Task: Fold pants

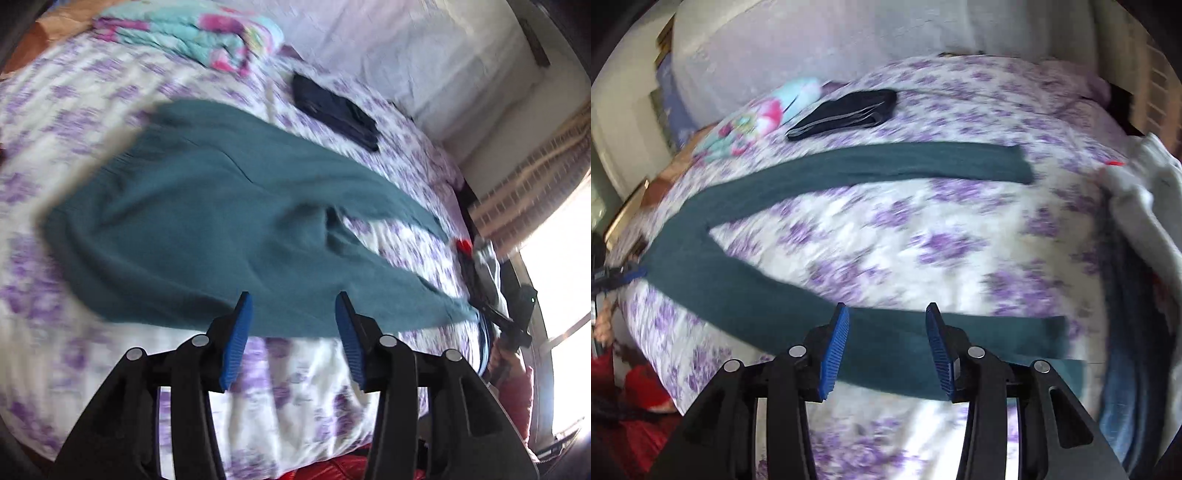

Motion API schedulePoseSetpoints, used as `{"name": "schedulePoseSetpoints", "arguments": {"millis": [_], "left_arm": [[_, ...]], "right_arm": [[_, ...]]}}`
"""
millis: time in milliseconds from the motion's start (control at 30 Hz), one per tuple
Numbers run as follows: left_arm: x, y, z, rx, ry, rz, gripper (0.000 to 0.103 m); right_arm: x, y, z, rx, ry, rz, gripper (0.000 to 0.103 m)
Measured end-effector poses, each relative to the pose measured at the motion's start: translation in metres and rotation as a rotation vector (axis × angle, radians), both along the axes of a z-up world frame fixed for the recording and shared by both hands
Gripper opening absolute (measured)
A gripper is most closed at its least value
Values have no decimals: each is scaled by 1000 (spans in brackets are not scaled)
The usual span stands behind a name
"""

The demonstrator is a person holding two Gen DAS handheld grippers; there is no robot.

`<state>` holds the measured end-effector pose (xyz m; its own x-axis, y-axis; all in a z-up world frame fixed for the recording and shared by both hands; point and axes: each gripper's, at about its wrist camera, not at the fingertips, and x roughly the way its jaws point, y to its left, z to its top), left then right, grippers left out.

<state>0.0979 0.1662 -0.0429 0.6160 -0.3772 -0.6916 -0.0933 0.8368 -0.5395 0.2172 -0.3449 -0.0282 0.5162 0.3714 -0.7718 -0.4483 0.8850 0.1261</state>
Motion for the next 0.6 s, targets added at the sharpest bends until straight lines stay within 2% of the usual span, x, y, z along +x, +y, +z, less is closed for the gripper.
{"name": "schedulePoseSetpoints", "arguments": {"millis": [100,167,233,300,367,467,567,600], "left_arm": [[8,-20,-12,47,28,-52,44],[10,-25,-14,65,22,-67,44],[15,-29,-11,53,14,-77,44],[26,-32,-6,42,2,-90,44],[41,-40,2,57,-12,-102,44],[68,-60,14,88,-41,-144,45],[97,-80,13,112,-24,-185,45],[108,-86,9,122,-9,-199,45]], "right_arm": [[-15,7,-4,-115,-44,46,44],[-22,-11,-1,-169,-65,13,44],[-22,-50,7,-127,-81,-96,46],[-21,-90,12,-36,-82,-216,51],[-18,-117,7,36,-64,-283,56],[-11,-127,-10,68,-21,-296,56],[-8,-118,-23,86,-5,-250,55],[-10,-114,-23,95,-15,-227,46]]}}
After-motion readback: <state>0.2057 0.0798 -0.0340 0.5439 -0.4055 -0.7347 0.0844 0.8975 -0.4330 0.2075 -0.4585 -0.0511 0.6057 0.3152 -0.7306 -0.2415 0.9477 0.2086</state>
